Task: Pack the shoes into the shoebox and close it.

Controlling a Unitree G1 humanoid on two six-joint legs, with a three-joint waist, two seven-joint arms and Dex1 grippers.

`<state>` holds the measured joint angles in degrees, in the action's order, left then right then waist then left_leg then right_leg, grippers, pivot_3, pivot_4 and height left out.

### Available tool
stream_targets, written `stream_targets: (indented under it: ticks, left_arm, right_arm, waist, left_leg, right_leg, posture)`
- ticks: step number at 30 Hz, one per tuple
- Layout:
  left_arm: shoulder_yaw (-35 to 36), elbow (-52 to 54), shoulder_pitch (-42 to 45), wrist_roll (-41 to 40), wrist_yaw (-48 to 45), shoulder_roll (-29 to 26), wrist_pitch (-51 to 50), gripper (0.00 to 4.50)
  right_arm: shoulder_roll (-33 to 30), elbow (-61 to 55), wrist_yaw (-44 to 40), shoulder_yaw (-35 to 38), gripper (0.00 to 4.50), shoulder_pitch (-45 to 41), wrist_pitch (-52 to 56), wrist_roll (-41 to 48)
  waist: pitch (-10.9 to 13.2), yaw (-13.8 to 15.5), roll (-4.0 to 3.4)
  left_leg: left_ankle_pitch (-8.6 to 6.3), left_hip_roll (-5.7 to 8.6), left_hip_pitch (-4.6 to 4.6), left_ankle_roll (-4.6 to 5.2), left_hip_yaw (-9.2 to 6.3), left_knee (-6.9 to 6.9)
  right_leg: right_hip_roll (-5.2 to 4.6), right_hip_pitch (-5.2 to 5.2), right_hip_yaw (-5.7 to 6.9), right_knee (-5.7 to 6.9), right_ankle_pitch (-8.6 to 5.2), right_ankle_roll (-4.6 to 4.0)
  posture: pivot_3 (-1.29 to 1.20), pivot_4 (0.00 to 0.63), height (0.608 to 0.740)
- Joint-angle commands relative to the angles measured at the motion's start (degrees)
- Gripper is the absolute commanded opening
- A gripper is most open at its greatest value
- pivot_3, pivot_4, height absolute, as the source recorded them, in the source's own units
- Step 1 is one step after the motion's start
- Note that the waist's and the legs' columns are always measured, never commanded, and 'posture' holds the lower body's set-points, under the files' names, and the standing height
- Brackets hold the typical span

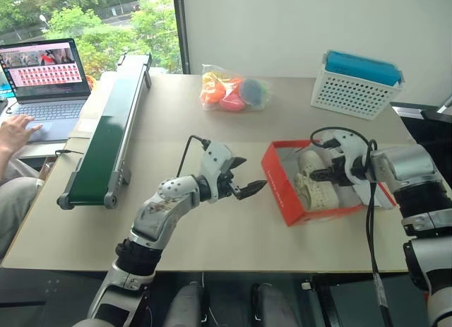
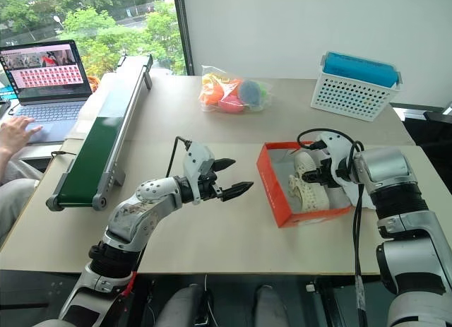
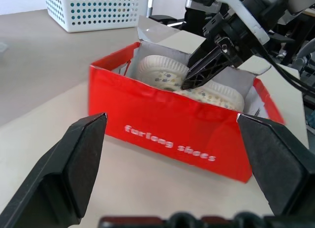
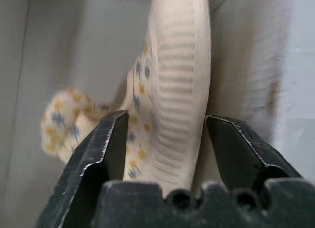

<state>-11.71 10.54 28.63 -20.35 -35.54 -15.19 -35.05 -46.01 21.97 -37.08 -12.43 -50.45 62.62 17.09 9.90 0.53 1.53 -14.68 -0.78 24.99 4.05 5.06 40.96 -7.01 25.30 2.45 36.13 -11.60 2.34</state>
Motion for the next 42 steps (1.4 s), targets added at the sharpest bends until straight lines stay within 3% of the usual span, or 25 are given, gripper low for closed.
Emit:
stream_targets:
  ticks: [1, 4, 7, 10, 13, 16, 21, 24, 25, 27, 42]
  left_arm:
    - [3.04, 0.80, 1.53, 0.66, 1.97, -0.07, 1.89, 4.50]
    - [6.52, -2.31, 2.62, 2.51, 6.66, 0.39, 3.54, 4.50]
    - [13.70, -10.65, 5.36, 7.88, 19.16, 0.46, 8.09, 4.50]
    - [22.04, -20.22, 8.59, 12.27, 32.78, -1.81, 10.79, 4.50]
    - [25.86, -26.89, 9.43, 15.08, 38.00, -5.83, 12.16, 4.50]
    - [27.96, -31.82, 10.11, 14.84, 38.54, -8.47, 12.32, 4.50]
    - [27.05, -37.46, 10.56, 15.61, 34.73, -12.07, 14.93, 4.50]
    - [27.55, -40.39, 11.35, 15.13, 34.04, -12.83, 15.47, 4.50]
    - [27.55, -41.05, 11.54, 15.12, 33.84, -12.97, 15.77, 4.50]
    - [27.49, -41.69, 11.66, 14.96, 33.02, -13.01, 16.93, 4.50]
    - [27.71, -41.04, 11.33, 15.38, 34.46, -12.71, 16.98, 4.50]
  right_arm:
    - [-1.64, -9.20, 2.89, 5.97, 2.97, -3.18, 2.89, -0.64]
    - [-1.33, -16.21, 5.28, 9.36, 2.97, -2.28, 6.27, -0.27]
    - [-0.28, -26.35, 8.57, 11.29, 2.97, 1.84, 4.43, -1.40]
    - [7.56, -38.43, 8.40, 16.62, 2.97, 6.26, 0.70, 4.49]
    - [16.16, -50.21, 6.99, 19.14, 2.97, 13.27, -5.39, 10.43]
    - [21.93, -54.37, 8.47, 19.29, 2.97, 18.33, -8.95, 12.02]
    - [22.46, -54.87, 5.03, 13.03, 2.97, 26.66, -15.99, 10.29]
    - [22.84, -52.40, 4.57, 11.28, 3.68, 27.93, -19.11, 9.27]
    - [23.43, -51.95, 4.51, 11.23, 4.13, 27.83, -19.37, 9.83]
    - [23.77, -51.74, 3.19, 10.52, 4.45, 27.42, -19.88, 10.96]
    - [20.12, -49.83, -0.26, 2.11, 4.45, 29.77, -29.73, 2.28]
  waist:
    - [0.01, 0.05, -0.01]
    - [0.00, 0.07, -0.01]
    - [0.00, 0.13, -0.01]
    - [-0.01, -0.20, 0.02]
    - [-0.01, -0.72, 0.02]
    - [-0.01, -0.51, 0.02]
    - [-0.18, 0.60, 0.30]
    - [-0.19, 0.28, 0.32]
    - [-0.19, 0.18, 0.33]
    - [-0.20, 0.07, 0.34]
    - [-0.20, -0.04, 0.34]
  left_leg:
    - [0.02, 0.00, 0.00, -0.03, 0.00, -0.01]
    - [0.01, -0.02, 0.00, -0.02, -0.01, -0.01]
    - [0.00, -0.01, 0.00, 0.00, -0.04, 0.01]
    - [-0.01, -0.01, -0.02, 0.02, -0.07, 0.00]
    - [0.03, -0.04, -0.05, -0.05, -0.05, -0.09]
    - [0.27, -0.04, -0.04, -0.46, -0.10, -0.13]
    - [0.27, 0.18, 0.03, -0.28, -0.12, 0.07]
    - [0.27, 0.22, 0.03, -0.28, -0.07, 0.08]
    - [0.29, 0.23, 0.02, -0.32, -0.07, 0.07]
    - [0.33, 0.20, 0.00, -0.38, -0.06, 0.03]
    - [0.35, 0.07, -0.02, -0.41, -0.02, 0.00]
  right_leg:
    - [0.00, 0.03, 0.00, 0.01, 0.00, 0.00]
    - [0.00, 0.02, 0.01, 0.02, 0.00, 0.00]
    - [-0.01, 0.00, 0.05, 0.02, 0.01, -0.01]
    - [-0.02, -0.03, 0.10, 0.01, 0.03, -0.01]
    - [-0.01, 0.04, 0.09, 0.04, 0.06, -0.03]
    - [-0.01, 0.02, 0.25, 0.06, 0.06, -0.03]
    - [-0.21, -0.22, 0.33, -0.07, 0.26, 0.27]
    - [-0.30, -0.14, 0.32, -0.12, 0.30, 0.25]
    - [-0.32, -0.11, 0.32, -0.11, 0.30, 0.25]
    - [-0.30, -0.06, 0.35, -0.07, 0.31, 0.23]
    - [-0.25, -0.04, 0.51, -0.06, 0.35, 0.16]
  posture:
    - [0.00, 0.150, 0.705]
    - [0.00, 0.150, 0.705]
    - [0.00, 0.150, 0.705]
    - [0.00, 0.150, 0.705]
    - [0.00, 0.150, 0.705]
    - [0.00, 0.150, 0.705]
    - [0.00, 0.150, 0.705]
    - [0.00, 0.150, 0.705]
    - [0.00, 0.150, 0.705]
    - [0.00, 0.150, 0.705]
    - [0.00, 0.150, 0.705]
